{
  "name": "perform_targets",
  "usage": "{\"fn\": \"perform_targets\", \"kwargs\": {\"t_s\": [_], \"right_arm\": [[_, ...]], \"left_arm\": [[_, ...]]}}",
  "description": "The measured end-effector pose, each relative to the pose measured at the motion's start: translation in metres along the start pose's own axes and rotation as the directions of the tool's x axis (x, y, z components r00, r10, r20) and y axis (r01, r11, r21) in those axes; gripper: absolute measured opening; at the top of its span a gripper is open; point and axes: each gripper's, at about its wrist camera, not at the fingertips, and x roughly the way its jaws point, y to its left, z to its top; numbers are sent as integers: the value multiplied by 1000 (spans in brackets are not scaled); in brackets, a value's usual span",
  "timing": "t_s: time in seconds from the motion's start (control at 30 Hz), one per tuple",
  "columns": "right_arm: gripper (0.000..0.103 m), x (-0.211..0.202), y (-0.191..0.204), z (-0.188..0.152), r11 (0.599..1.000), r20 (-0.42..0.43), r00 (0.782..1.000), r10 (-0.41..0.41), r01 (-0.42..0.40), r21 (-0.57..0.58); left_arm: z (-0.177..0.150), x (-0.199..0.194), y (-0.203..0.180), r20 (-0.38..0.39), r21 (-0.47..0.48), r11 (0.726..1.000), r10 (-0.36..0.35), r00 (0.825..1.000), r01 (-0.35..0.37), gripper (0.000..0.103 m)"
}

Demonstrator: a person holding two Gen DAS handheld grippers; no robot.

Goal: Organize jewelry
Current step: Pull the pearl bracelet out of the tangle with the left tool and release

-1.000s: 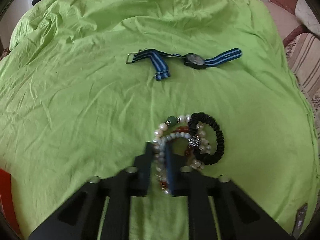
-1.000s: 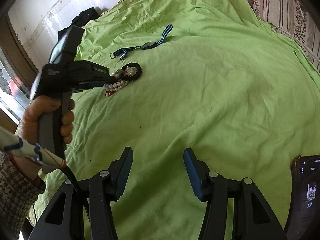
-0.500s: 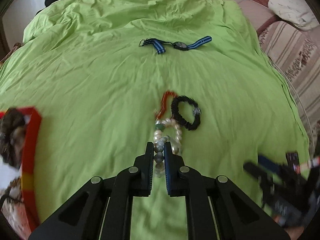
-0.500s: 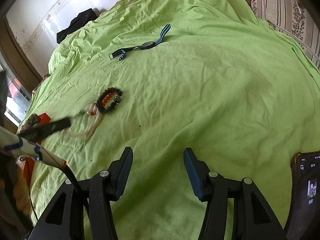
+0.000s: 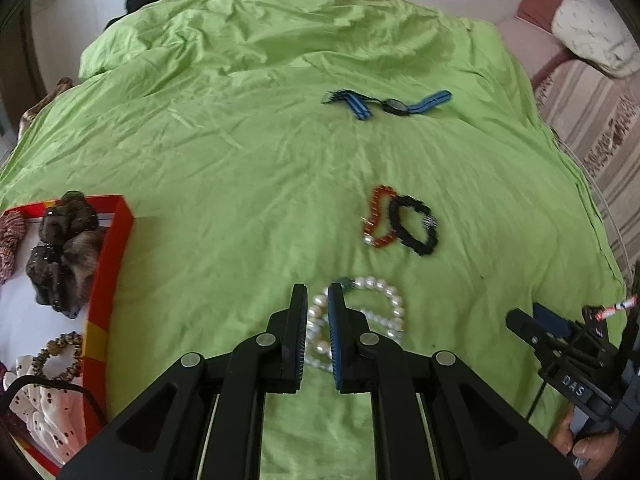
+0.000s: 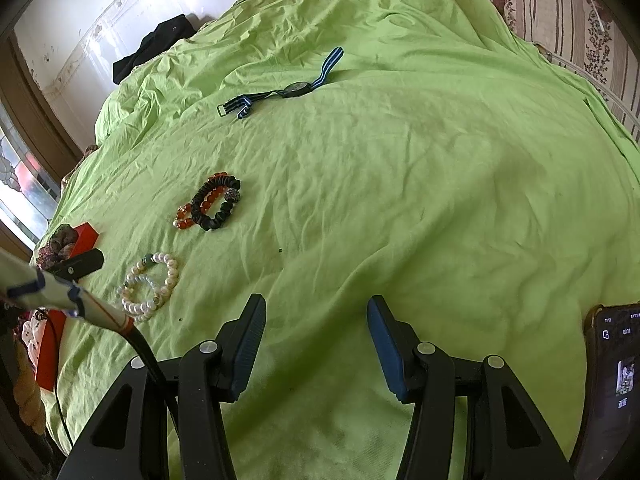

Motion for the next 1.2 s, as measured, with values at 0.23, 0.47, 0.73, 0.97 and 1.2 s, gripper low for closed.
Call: {"fn": "perform_targets", "kwargs": {"t_s": [0.23,0.47,0.73,0.97,1.2], "right_arm": [[57,1,2,0,1000,0,1000,4,-4,-4],[57,1,2,0,1000,1,1000,2,-2,-7],[57,1,3,-1,1000,6,1000,-7,7,-14],[57,1,3,-1,1000,4,1000,-1,1,-9],[57,-3,1,1,1000,8,1000,9,-9,-1]], "left_arm": [[5,18,-8,-49,53,998,-30,998,33,34],[6,61,-24,-136,159,985,-43,990,64,36],[13,59,-18,-119,158,987,-2,993,21,10],[29,26,27,-35,5,995,100,994,-100,10],[34,12,21,5,-19,999,48,999,-48,16]]}}
